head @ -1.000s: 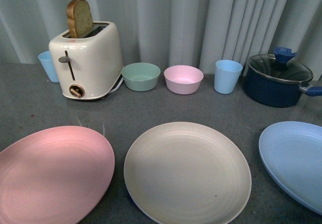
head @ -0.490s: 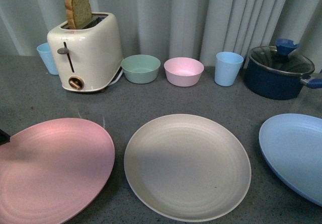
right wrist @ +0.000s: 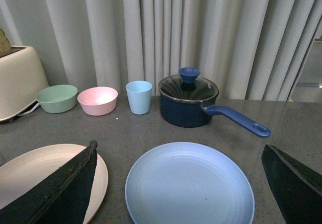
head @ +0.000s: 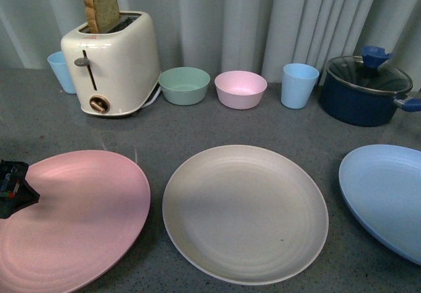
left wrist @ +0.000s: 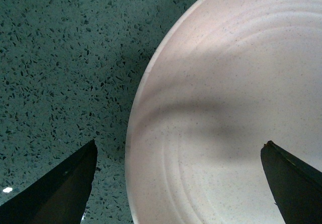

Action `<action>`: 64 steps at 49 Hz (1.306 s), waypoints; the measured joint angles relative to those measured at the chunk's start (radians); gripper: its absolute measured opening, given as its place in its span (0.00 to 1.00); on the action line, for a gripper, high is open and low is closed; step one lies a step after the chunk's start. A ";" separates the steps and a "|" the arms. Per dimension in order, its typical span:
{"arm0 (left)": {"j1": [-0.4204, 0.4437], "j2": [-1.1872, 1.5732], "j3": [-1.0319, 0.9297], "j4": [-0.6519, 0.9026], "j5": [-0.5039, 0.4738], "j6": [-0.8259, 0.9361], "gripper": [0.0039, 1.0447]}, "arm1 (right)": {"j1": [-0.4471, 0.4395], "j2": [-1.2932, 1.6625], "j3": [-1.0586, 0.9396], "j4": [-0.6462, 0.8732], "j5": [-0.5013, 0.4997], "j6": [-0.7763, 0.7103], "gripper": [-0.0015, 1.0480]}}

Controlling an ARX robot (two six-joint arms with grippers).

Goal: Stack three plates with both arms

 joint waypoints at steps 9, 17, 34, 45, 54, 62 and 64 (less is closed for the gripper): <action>-0.011 0.018 0.027 -0.017 0.002 -0.021 0.93 | 0.000 0.000 0.000 0.000 0.000 0.000 0.93; -0.012 0.032 0.031 -0.030 -0.005 -0.031 0.93 | 0.000 0.000 0.000 0.000 0.000 0.000 0.93; -0.005 0.062 0.035 -0.032 -0.023 -0.035 0.93 | 0.000 0.000 0.000 0.000 0.000 0.000 0.93; -0.004 0.063 0.039 -0.029 -0.053 -0.026 0.71 | 0.000 0.000 0.000 0.000 0.000 0.000 0.93; 0.003 0.063 0.039 -0.035 -0.063 -0.010 0.45 | 0.000 0.000 0.000 0.000 0.000 0.000 0.93; 0.013 0.063 0.044 -0.058 -0.040 -0.009 0.18 | 0.000 0.000 0.000 0.000 0.000 0.000 0.93; 0.018 0.059 0.048 -0.066 -0.029 -0.010 0.11 | 0.000 0.000 0.000 0.000 0.000 0.000 0.93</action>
